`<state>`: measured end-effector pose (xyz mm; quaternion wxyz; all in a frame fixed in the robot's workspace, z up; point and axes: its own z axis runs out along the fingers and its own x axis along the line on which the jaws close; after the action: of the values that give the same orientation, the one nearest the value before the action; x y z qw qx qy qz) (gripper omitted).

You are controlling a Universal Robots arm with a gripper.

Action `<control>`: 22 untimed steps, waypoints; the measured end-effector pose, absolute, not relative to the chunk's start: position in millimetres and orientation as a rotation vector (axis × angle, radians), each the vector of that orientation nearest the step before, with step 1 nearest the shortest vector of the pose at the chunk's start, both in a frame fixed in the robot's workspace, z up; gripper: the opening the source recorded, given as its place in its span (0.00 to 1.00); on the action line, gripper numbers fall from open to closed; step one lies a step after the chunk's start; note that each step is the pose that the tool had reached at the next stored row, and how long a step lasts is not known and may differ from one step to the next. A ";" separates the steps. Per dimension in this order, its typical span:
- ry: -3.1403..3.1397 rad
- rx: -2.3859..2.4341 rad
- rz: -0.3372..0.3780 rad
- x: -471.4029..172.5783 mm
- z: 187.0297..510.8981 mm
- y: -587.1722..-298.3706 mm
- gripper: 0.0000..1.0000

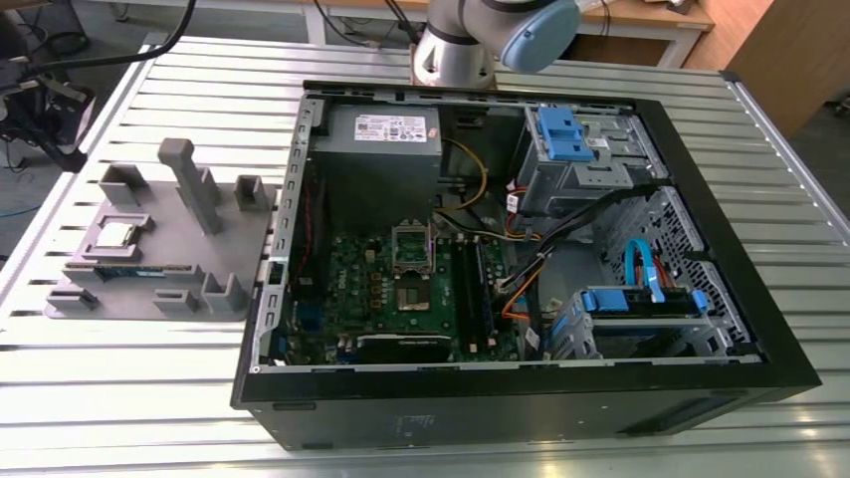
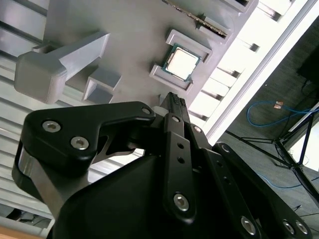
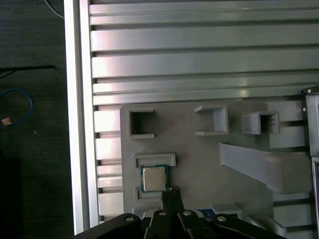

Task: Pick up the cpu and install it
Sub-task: 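Reach for the cpu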

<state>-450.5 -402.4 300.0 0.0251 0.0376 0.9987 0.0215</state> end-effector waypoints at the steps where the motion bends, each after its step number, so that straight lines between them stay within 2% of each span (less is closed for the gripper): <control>1: 3.089 0.116 0.067 -450.6 299.9 -402.4 0.11; 22: 3.094 0.116 0.066 -450.9 297.5 -402.5 0.11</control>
<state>-450.9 -402.5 297.5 0.0223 0.0376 0.9988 0.0214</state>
